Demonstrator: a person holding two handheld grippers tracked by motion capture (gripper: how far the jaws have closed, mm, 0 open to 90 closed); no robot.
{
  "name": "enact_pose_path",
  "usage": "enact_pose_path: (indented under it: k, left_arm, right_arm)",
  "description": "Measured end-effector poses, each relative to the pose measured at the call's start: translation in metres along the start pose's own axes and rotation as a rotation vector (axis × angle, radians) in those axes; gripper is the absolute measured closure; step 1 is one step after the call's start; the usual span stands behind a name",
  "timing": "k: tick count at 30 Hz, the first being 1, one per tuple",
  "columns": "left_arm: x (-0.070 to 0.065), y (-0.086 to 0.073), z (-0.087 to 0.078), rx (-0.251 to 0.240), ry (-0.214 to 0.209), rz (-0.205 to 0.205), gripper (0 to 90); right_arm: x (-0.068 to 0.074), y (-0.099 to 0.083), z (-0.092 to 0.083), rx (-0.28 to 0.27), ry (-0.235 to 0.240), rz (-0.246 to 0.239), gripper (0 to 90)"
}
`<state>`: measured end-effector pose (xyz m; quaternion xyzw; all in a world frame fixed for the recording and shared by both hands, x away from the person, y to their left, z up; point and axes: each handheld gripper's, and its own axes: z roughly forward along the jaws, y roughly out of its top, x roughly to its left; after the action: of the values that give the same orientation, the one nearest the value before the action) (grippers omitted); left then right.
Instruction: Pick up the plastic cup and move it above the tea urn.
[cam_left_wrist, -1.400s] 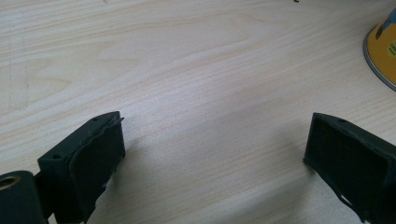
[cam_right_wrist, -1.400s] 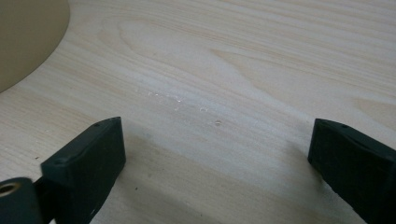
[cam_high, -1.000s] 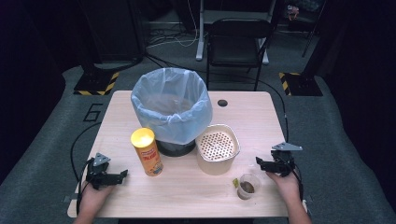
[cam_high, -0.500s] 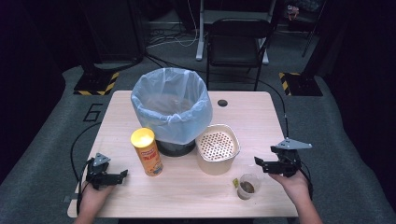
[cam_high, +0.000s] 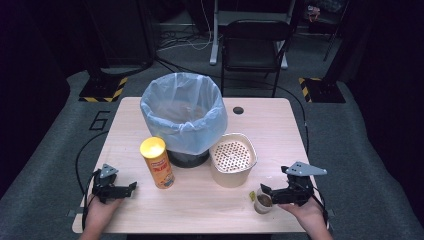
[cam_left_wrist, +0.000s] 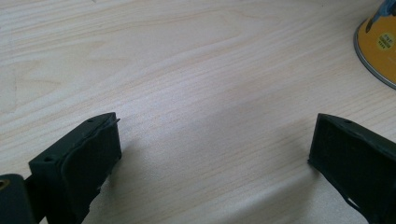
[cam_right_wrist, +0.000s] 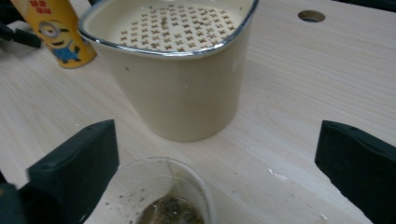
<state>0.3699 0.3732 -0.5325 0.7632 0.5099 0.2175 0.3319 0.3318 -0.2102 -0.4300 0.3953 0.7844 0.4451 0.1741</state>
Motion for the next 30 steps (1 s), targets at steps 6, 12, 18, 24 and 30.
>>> enact_pose_path:
  k: [6, 12, 18, 24, 30]
  left_arm:
    - [0.0, 0.0, 0.0, 0.0, 0.0, 0.001, 2.0]
    - [0.0, 0.0, 0.0, 0.0, 0.0, 0.001, 2.0]
    - [0.0, 0.0, -0.001, 0.011, -0.003, -0.001, 2.0]
    - [0.001, 0.001, -0.001, 0.013, -0.003, 0.006, 2.0]
    - [0.0, 0.001, -0.001, 0.015, -0.005, 0.003, 2.0]
  right_arm:
    - [0.01, -0.001, 0.0, 0.003, -0.055, 0.018, 7.4]
    - [0.014, -0.006, -0.005, -0.007, -0.056, -0.008, 17.8]
    - [0.025, -0.015, -0.003, 0.04, -0.038, -0.041, 12.2]
    - [0.028, -0.025, 0.004, 0.061, -0.051, -0.044, 13.6]
    - [0.027, -0.033, 0.007, 0.083, -0.067, -0.037, 11.6]
